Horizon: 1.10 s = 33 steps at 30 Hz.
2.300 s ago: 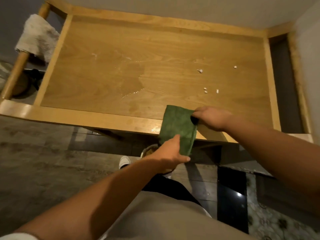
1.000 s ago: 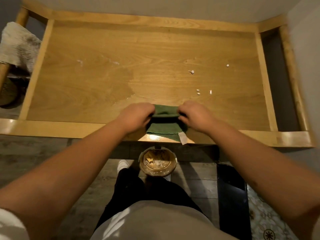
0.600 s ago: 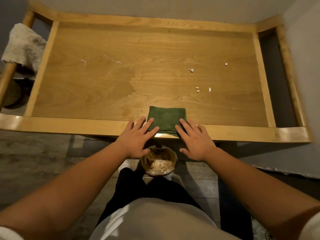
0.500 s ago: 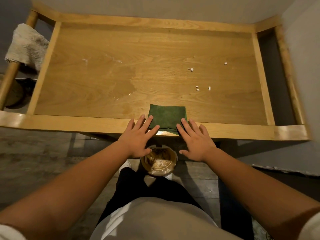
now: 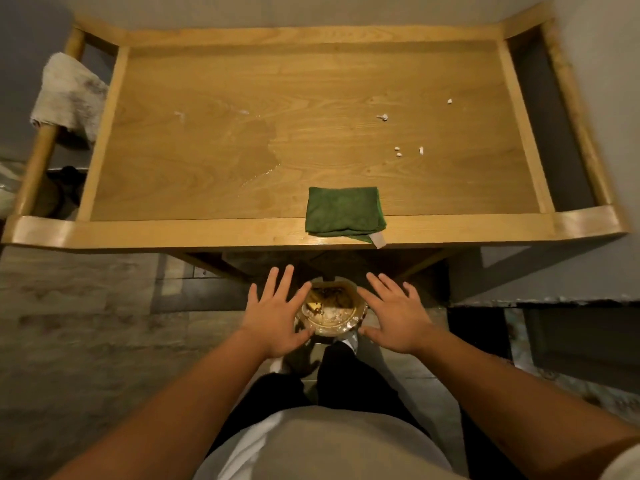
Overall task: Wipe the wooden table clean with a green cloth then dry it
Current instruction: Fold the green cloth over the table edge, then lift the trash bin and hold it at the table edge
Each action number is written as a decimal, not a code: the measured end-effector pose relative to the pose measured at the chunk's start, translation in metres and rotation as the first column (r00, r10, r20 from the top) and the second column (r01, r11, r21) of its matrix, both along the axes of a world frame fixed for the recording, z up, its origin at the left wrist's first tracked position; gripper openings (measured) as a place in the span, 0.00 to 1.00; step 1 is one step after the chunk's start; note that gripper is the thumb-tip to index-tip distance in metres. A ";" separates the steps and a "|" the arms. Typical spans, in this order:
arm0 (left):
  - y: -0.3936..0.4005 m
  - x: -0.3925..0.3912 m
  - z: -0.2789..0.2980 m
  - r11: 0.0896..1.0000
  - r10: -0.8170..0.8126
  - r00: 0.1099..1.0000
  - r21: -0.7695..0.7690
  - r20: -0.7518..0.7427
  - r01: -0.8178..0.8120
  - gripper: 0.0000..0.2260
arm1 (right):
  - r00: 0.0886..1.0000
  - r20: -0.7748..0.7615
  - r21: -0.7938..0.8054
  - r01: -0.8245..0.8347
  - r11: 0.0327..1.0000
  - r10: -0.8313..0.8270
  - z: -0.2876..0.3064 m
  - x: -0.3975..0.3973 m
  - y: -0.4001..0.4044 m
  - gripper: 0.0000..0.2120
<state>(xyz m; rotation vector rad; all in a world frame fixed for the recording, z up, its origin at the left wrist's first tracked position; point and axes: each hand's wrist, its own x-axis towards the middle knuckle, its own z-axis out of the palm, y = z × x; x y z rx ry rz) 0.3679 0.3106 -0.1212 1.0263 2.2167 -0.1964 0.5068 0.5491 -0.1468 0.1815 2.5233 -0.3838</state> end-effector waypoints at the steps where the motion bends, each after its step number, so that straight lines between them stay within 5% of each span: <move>1: -0.006 0.001 -0.004 1.000 -0.001 1.000 -0.014 0.010 0.001 0.41 | 0.999 0.039 0.007 0.029 1.000 -0.029 -0.003 0.004 -0.005 0.43; 15: -0.060 0.012 -0.076 0.994 -0.110 0.992 0.000 0.064 0.110 0.41 | 0.907 0.217 0.064 0.357 0.932 -0.362 -0.067 0.047 -0.099 0.49; 23: -0.050 0.035 -0.175 0.990 -0.140 0.980 -0.012 0.138 0.143 0.34 | 0.840 0.238 0.019 0.498 0.867 -0.488 -0.153 0.049 -0.107 0.36; 28: -0.041 0.059 -0.268 0.997 0.049 0.967 0.043 0.251 -0.061 0.34 | 0.738 0.235 -0.173 0.672 0.720 -0.632 -0.248 0.054 -0.087 0.21; 33: -0.036 0.062 -0.370 0.964 0.227 0.932 0.073 0.282 -0.257 0.25 | 0.564 0.319 -0.135 0.822 0.553 -0.761 -0.342 0.051 -0.077 0.25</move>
